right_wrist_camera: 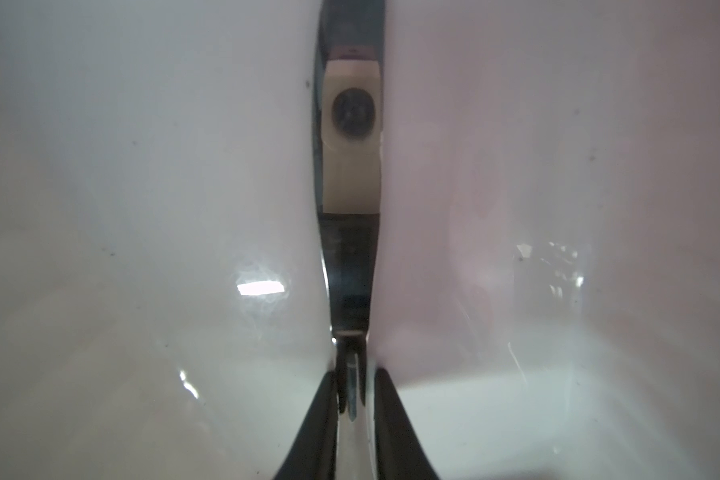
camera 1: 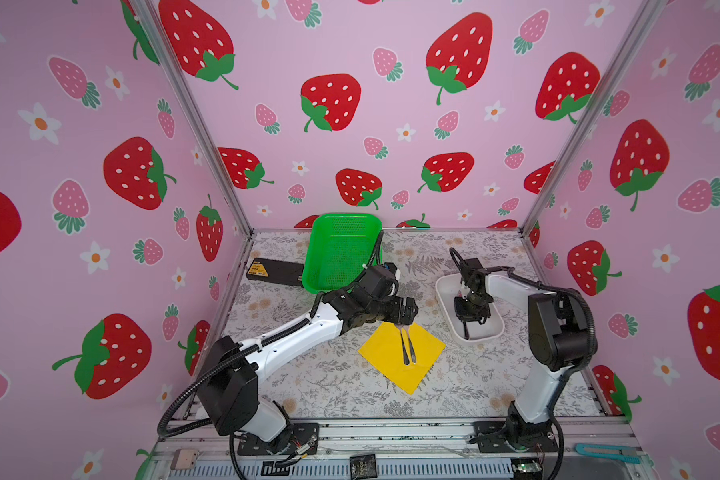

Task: Place the utensils on the paper napkin and roll it up
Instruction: 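Lift the knife out of the white tray with the right gripper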

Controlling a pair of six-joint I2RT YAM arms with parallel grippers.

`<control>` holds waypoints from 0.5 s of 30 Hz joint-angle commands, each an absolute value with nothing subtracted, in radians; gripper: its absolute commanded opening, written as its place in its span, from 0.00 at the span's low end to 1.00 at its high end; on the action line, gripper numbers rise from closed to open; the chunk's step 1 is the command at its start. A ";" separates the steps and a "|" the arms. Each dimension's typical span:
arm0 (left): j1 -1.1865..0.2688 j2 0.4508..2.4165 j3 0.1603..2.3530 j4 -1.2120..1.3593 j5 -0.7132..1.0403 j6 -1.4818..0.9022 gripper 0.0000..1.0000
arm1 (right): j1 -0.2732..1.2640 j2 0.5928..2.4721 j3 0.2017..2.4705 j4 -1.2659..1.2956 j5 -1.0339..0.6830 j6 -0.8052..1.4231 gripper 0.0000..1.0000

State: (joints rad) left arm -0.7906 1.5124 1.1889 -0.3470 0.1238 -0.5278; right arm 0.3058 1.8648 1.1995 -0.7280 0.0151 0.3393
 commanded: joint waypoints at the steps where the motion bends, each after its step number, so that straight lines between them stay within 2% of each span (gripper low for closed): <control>1: -0.786 1.506 1.194 -0.337 0.126 -0.531 0.99 | 0.308 1.944 1.155 -0.749 0.042 0.331 0.18; 15: -0.783 1.486 1.186 -0.341 0.122 -0.537 0.99 | 0.331 2.013 1.115 -0.778 0.034 0.321 0.17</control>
